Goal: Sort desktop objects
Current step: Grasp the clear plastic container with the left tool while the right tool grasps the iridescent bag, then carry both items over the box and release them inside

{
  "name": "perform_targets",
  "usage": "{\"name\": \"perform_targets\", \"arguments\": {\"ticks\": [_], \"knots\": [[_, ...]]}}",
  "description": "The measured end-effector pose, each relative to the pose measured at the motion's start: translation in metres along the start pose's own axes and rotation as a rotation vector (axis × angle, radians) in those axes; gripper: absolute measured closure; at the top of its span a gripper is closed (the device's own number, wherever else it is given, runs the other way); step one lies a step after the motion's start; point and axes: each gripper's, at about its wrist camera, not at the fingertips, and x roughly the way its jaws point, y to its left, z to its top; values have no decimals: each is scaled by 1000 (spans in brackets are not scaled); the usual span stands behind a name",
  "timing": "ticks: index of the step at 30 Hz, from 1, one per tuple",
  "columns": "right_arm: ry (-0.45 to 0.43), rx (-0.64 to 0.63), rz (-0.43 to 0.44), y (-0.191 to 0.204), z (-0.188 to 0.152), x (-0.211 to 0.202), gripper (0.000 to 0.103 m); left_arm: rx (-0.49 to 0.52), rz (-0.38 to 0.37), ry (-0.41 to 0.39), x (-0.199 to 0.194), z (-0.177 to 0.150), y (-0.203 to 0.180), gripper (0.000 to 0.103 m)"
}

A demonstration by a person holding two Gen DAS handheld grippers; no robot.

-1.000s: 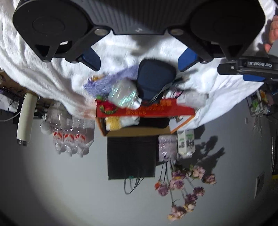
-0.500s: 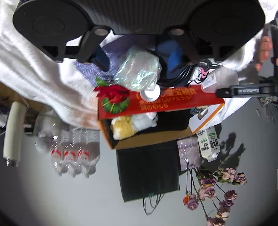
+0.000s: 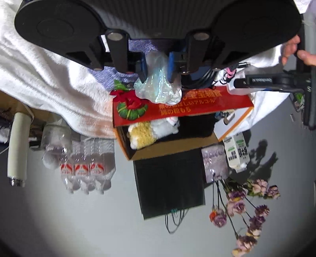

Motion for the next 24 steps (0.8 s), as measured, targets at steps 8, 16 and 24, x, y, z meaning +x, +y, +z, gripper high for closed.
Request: {"name": "perform_targets", "arguments": {"ticks": [8, 16, 24], "knots": [[-63, -47, 28, 4, -3, -67, 84, -140, 20, -154, -96, -19, 6, 37], [-80, -138, 18, 17, -39, -115, 84, -187, 47, -220, -188, -71, -15, 36], [-30, -150, 24, 22, -79, -138, 83, -142, 26, -189, -219, -114, -38, 36]]}}
